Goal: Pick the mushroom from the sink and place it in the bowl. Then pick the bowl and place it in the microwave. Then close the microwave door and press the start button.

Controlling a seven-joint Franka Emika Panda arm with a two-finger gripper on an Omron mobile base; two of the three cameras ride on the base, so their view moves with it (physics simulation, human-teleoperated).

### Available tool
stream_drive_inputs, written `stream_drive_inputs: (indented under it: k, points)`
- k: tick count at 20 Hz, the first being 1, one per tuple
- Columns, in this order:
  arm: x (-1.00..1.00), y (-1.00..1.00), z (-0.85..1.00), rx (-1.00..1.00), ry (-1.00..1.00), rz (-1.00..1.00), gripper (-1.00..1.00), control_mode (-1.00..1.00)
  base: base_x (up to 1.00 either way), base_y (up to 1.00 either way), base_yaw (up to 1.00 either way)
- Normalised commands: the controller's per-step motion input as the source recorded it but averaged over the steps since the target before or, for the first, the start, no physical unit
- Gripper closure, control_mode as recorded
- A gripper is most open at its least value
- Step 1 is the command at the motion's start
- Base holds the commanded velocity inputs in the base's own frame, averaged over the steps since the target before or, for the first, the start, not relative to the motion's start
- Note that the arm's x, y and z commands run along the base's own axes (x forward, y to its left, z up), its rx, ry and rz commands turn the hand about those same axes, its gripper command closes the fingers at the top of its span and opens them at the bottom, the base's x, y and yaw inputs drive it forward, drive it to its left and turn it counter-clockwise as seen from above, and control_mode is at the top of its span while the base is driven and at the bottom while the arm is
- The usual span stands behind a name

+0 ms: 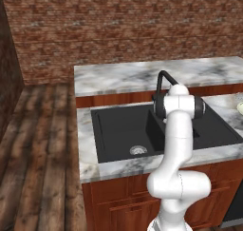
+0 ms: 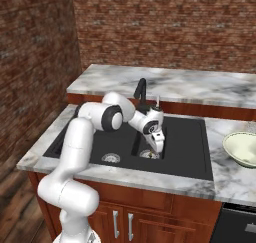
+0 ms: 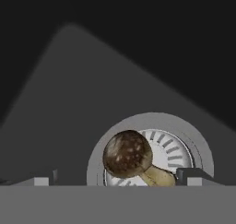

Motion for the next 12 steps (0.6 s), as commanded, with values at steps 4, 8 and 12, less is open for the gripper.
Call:
stream_drive_inputs:
  k: [4,8,12]
  points:
    - [0.26,-0.15,-0.34,0.00,0.00,0.00,-1.00,-1.00,0.00,0.00,0.00]
    - [0.22,-0.23,-0.26,0.01,0.00,0.00,-1.00,-1.00,0.00,0.00,0.00]
    - [0.20,-0.21,-0.24,0.00,0.00,0.00,-1.00,-1.00,0.00,0.00,0.00]
